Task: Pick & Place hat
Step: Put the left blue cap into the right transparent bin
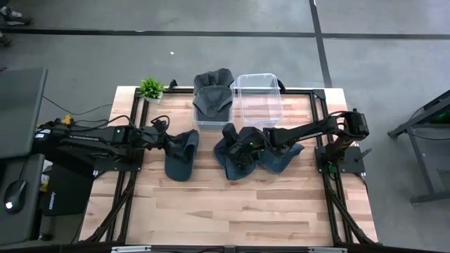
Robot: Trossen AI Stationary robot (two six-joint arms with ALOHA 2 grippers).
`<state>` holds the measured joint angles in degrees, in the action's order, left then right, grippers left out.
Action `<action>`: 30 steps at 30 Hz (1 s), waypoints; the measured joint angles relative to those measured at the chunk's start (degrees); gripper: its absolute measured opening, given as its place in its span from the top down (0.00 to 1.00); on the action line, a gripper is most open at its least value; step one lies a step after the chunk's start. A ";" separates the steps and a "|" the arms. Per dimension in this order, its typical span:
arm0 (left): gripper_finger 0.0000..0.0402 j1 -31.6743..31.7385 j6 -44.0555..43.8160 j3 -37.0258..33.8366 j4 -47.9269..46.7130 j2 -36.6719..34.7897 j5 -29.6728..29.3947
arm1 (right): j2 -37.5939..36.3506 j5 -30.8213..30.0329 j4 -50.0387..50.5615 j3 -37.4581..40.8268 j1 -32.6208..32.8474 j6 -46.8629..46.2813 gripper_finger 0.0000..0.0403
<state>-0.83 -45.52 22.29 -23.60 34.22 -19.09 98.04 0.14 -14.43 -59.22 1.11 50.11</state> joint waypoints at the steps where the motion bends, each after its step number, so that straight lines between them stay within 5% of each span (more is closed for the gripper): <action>1: 0.94 0.01 0.00 -0.05 0.02 0.00 -0.03 | 0.00 0.36 -0.49 0.00 0.01 0.00 0.80; 7: 0.94 0.01 -0.04 -0.04 0.07 0.00 -0.86 | 3.02 3.63 -6.97 0.00 -1.14 0.06 0.61; 14: 0.94 0.03 -2.23 -0.04 -0.13 0.02 -1.01 | 9.67 -1.44 -14.79 -3.55 -1.63 -0.27 0.47; 30: 0.94 0.03 -5.38 -0.03 -0.09 4.33 -0.96 | 18.58 2.20 7.28 -21.34 -4.68 -0.54 0.45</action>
<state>-0.80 -50.89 22.26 -23.69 38.54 -20.05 116.62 2.34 -7.15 -80.56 -3.57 49.56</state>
